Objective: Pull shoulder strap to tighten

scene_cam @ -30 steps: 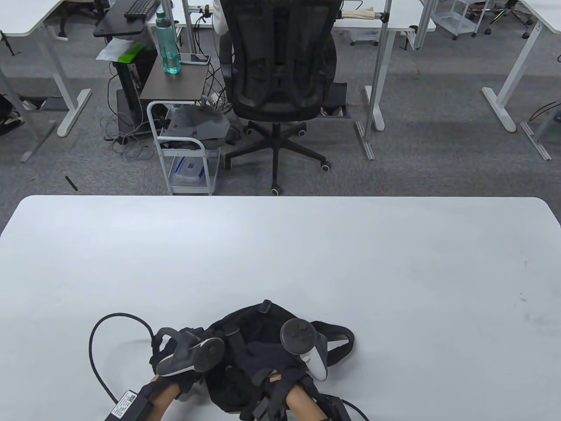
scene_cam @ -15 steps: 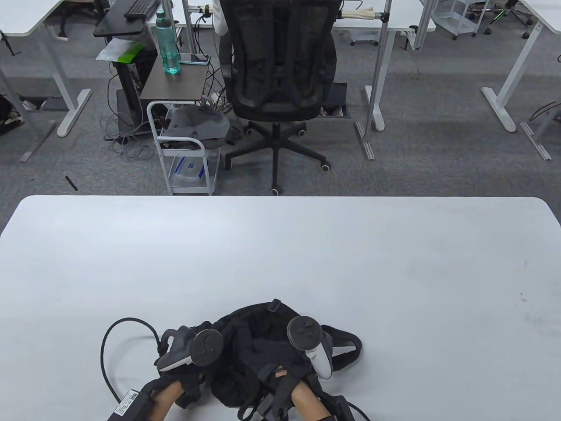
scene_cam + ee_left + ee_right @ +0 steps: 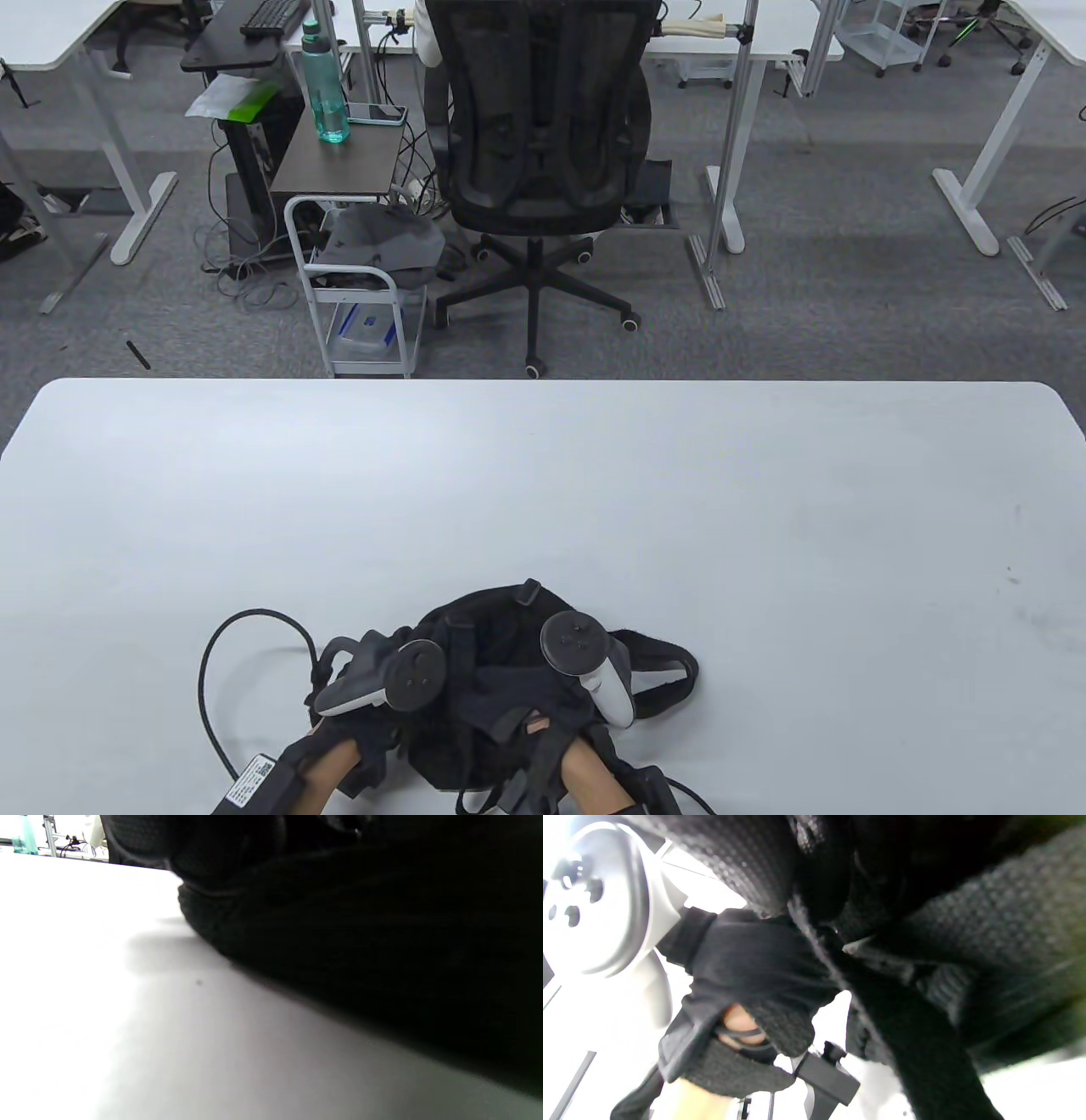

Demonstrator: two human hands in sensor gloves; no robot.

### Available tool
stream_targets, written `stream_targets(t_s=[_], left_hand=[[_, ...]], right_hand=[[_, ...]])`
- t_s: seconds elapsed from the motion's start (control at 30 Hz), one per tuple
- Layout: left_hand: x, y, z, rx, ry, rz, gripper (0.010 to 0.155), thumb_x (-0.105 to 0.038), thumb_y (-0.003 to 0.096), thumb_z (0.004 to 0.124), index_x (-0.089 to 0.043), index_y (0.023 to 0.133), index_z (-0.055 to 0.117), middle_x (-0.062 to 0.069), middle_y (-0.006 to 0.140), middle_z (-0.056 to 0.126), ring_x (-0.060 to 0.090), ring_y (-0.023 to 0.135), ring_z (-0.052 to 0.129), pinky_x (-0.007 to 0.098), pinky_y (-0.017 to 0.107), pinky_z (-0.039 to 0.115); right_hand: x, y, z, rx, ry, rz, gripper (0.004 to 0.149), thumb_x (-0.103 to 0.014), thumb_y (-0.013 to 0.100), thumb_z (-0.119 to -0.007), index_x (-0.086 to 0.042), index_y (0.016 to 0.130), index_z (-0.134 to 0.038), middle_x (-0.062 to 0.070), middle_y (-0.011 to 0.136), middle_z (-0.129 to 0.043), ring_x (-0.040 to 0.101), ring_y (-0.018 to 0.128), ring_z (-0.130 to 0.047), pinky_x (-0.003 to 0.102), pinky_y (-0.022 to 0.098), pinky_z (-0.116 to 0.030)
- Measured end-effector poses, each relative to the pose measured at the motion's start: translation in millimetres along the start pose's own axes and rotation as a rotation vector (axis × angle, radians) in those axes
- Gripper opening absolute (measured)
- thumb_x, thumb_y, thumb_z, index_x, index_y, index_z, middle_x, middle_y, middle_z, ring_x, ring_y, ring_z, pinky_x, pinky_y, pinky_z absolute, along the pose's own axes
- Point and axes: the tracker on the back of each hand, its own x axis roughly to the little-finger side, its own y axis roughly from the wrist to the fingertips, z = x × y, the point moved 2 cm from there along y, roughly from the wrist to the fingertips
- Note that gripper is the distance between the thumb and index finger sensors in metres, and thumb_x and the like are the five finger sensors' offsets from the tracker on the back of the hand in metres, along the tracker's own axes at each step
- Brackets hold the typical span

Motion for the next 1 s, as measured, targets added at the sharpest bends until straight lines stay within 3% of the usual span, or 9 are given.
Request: stream_targets(t_s=[0.27,0.37,0.47,0.53,0.77,1.0], left_hand=[[2,0,0,-0.006,-0.006,-0.001,0.115,-0.065,0.0217,0.083,-0.009,0.107,0.031,0.008,0.099,0.069,0.027,0.078,0.081,0.044,0.062,0.070],[4,0,0,-0.010,-0.022,-0.009,0.115,-0.066,0.0212,0.083,-0.010,0.106,0.031,0.006,0.100,0.069,0.026,0.078,0.081,0.044,0.062,0.071],[3,-1,2,-0.010,0.014,-0.005,0.115,-0.065,0.0211,0.084,-0.011,0.106,0.028,0.006,0.101,0.066,0.025,0.079,0.079,0.045,0.063,0.070],[-1,-1,0,-0.031,0.049,0.001,0.115,-0.066,0.0209,0.083,-0.011,0.106,0.029,0.005,0.100,0.068,0.025,0.078,0.081,0.044,0.062,0.071],[3,2,4,-0.008,0.037,-0.015,0.114,-0.066,0.0209,0.083,-0.013,0.106,0.029,0.004,0.101,0.067,0.024,0.078,0.080,0.044,0.062,0.070],[1,2,4,-0.008,0.046,-0.023,0.113,-0.065,0.0215,0.083,-0.015,0.106,0.028,0.002,0.102,0.066,0.023,0.079,0.080,0.044,0.062,0.071]], right_hand=[[-1,0,1,0.001,0.109,0.043,0.045,-0.036,0.046,-0.080,-0.007,0.081,-0.082,0.017,0.087,-0.086,0.045,0.083,-0.078,0.063,0.062,-0.040],[-1,-2,3,0.024,0.288,0.080,0.045,-0.033,0.045,-0.081,-0.004,0.079,-0.083,0.020,0.084,-0.088,0.047,0.078,-0.082,0.066,0.061,-0.050],[-4,-8,17,0.042,0.523,0.192,0.047,-0.035,0.048,-0.077,-0.005,0.084,-0.078,0.017,0.079,-0.089,0.039,0.070,-0.093,0.062,0.060,-0.062],[-2,-13,26,0.120,0.654,0.209,0.047,-0.032,0.046,-0.080,-0.002,0.083,-0.080,0.020,0.078,-0.090,0.040,0.066,-0.096,0.063,0.057,-0.066],[-15,-23,29,0.084,0.569,0.277,0.059,-0.035,0.045,-0.082,0.003,0.090,-0.074,0.027,0.077,-0.090,0.032,0.050,-0.104,0.055,0.052,-0.076],[-34,-42,47,0.137,0.538,0.424,0.062,-0.041,0.045,-0.083,0.001,0.089,-0.078,0.030,0.075,-0.092,0.038,0.054,-0.103,0.063,0.055,-0.068]])
